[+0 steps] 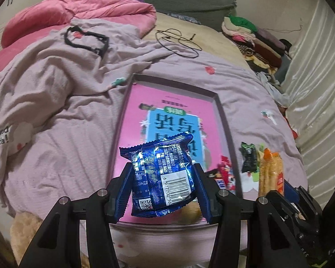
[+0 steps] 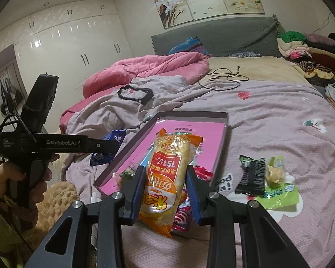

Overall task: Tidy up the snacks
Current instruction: 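Carry the blue packet with the left tool while the right tool carries the bread roll to the tray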

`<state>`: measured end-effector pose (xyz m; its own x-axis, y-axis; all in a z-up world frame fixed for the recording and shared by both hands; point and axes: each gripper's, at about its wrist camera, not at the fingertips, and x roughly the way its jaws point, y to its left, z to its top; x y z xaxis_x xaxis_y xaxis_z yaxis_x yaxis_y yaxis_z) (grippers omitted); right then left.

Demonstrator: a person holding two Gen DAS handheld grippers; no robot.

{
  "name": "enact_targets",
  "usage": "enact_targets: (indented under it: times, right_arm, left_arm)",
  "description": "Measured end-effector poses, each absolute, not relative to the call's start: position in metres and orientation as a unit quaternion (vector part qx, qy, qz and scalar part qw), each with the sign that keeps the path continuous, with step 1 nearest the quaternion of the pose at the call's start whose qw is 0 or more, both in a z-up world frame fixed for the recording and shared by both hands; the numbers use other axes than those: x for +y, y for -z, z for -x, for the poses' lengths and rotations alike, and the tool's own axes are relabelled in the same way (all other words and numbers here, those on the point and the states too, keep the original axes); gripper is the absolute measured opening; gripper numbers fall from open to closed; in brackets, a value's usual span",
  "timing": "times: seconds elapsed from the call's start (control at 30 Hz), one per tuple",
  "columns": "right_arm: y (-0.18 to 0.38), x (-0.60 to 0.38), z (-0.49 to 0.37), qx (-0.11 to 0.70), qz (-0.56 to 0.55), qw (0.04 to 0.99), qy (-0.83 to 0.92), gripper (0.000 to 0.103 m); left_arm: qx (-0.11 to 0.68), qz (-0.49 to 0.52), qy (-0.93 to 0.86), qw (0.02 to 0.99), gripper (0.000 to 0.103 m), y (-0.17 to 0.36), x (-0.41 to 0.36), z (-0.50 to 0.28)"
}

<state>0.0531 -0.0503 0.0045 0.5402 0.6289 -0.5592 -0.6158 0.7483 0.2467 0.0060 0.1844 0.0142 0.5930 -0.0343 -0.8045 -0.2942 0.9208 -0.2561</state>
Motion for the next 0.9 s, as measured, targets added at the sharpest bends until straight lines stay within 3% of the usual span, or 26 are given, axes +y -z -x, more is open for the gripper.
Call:
enact_targets:
  times: [0.9]
  right_arm:
    - [0.025,0.045,-0.066,0.365,0.059,0.841,-0.394,0.036]
  left_arm:
    - [0.468,0.197,-0.085,0.857,0.054,0.023,0.212,0.003]
